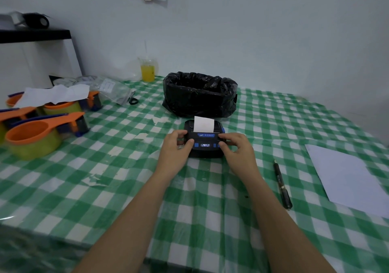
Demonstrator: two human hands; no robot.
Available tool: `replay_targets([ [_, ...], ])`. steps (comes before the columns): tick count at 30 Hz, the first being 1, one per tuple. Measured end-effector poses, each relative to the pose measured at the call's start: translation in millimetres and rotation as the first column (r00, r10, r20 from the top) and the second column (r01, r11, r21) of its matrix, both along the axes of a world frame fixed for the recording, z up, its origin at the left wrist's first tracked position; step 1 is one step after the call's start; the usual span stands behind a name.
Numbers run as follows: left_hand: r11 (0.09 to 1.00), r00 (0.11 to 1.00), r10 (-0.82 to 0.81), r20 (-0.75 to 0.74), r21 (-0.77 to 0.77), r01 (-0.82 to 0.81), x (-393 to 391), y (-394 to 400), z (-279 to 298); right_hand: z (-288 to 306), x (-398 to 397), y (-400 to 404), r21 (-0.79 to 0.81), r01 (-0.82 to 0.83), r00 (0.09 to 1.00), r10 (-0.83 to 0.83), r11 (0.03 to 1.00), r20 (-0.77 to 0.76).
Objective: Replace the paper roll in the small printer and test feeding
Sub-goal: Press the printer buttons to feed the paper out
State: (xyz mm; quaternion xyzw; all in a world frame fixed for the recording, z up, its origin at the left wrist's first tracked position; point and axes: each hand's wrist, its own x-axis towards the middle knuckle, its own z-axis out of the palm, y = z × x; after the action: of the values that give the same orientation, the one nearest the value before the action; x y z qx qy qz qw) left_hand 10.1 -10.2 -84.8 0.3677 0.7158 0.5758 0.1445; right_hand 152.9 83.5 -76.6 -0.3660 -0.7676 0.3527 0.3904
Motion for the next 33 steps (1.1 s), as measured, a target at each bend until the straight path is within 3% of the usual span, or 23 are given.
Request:
replay_targets([
  [33,1.0,1.0,-0.007,0.003,0.0,0.007,0.3,-0.1,0.3,0.7,0.4,0.6,0.048,-0.005,0.999,0.003,0.999,0.047],
])
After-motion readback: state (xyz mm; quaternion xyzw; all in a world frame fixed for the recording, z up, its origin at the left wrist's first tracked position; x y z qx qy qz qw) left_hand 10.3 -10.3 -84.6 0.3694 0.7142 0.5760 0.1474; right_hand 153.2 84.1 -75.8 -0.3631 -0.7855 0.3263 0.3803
